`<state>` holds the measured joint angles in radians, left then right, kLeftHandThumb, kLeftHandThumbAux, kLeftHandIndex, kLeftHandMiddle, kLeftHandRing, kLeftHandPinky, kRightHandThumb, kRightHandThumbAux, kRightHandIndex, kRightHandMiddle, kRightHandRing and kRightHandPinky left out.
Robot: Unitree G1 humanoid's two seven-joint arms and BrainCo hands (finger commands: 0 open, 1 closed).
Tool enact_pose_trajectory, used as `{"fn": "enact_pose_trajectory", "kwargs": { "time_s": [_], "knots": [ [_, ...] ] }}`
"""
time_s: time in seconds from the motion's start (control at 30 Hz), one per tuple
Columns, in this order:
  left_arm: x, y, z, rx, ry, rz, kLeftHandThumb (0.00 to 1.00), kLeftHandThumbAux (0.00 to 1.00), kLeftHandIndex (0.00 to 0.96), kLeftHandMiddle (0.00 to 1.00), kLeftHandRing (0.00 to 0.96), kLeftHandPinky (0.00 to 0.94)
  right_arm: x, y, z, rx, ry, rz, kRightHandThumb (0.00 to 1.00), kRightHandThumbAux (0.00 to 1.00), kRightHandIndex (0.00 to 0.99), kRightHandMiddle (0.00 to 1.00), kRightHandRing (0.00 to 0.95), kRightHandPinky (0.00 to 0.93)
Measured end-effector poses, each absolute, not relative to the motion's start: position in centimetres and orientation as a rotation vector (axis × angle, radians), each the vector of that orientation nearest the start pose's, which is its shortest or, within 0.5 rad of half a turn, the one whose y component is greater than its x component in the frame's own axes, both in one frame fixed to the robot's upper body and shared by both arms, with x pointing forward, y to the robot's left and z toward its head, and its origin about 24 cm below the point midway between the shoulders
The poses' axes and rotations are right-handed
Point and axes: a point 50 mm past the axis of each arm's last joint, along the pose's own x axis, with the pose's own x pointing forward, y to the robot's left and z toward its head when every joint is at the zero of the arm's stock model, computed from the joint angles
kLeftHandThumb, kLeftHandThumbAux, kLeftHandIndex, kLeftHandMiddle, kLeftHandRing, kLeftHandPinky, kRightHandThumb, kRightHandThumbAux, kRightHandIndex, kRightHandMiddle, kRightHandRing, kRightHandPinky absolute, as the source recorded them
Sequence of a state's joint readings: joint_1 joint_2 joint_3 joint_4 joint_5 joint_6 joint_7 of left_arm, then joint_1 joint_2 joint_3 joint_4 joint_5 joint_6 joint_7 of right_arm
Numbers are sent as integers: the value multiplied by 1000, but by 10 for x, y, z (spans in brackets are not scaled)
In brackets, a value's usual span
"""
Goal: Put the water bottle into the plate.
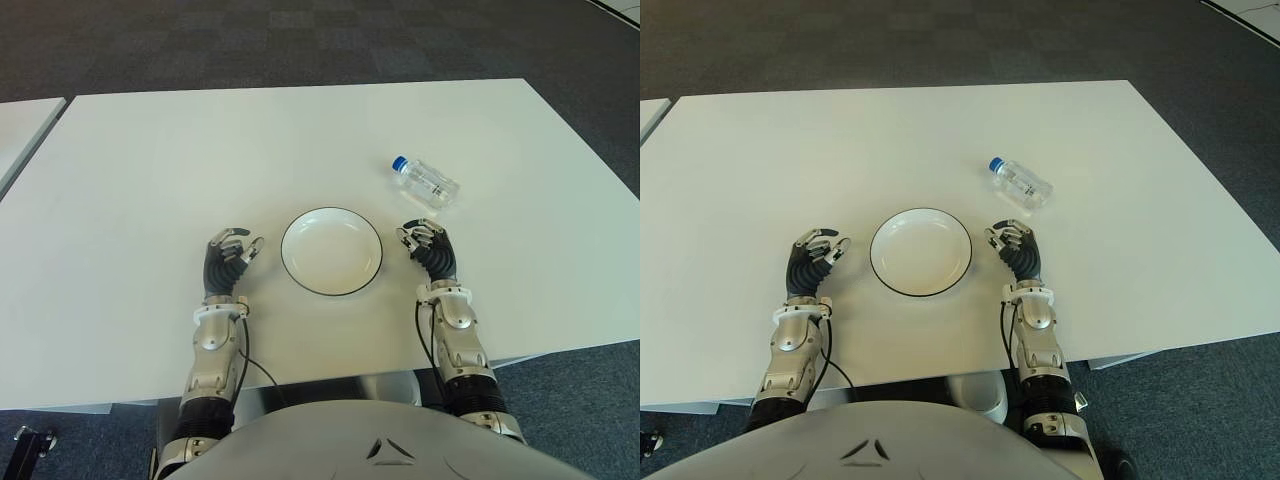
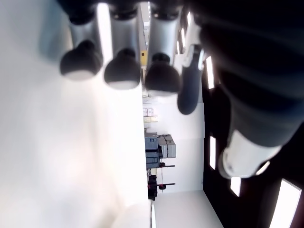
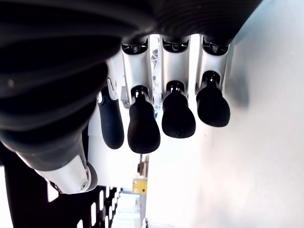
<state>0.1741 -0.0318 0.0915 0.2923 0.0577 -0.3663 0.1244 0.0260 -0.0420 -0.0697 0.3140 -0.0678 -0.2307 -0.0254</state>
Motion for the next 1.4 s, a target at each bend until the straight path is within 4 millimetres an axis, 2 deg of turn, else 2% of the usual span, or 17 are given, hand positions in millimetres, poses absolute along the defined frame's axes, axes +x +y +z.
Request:
{"fn": "enact_pose_trajectory", "kwargs": {
  "time_s": [0.37,0.57,0.8,1.0,1.07,1.13,1.17,1.2,1.27,1.3,1.33,1.4],
  "knots": [
    [198,176,-28,33,95,250,701,719,437,866,874,870,237,-179,-13,-111,105,-84,705,729,438,773,761,744],
    [198,176,-28,30,95,252,703,718,437,861,870,865,238,-179,-3,-119,83,-88,705,729,438,761,750,743],
    [199,175,-27,24,100,254,704,717,437,856,867,864,250,-180,37,-201,-72,-105,706,728,436,736,734,731],
    [200,174,-27,16,103,255,705,717,437,854,866,866,267,-185,64,-364,-184,-113,702,728,430,699,698,620],
    [200,173,-27,15,102,254,704,718,437,855,867,867,273,-188,74,-417,-217,-118,700,728,427,657,652,585],
    [201,173,-26,14,101,254,704,718,437,856,867,868,278,-190,82,-464,-247,-123,694,729,419,574,560,506],
    [201,173,-26,12,100,253,704,718,437,857,867,866,280,-190,86,-491,-263,-122,626,731,368,514,505,465],
    [201,173,-26,11,101,254,703,718,437,857,866,863,282,-190,89,-529,-276,-119,506,724,282,404,406,387],
    [201,173,-27,10,101,254,703,719,436,857,864,859,287,-188,95,-615,-292,-104,369,705,179,266,280,288],
    [201,173,-26,10,100,254,703,719,436,857,864,859,290,-188,99,-663,-298,-98,347,699,162,242,258,270],
    [201,173,-26,10,100,253,702,719,436,857,864,858,293,-188,102,-711,-302,-95,296,672,117,175,192,212],
    [201,173,-26,10,100,252,702,720,436,857,863,857,299,-190,108,-804,-299,-97,241,639,67,103,119,141]
  ]
}}
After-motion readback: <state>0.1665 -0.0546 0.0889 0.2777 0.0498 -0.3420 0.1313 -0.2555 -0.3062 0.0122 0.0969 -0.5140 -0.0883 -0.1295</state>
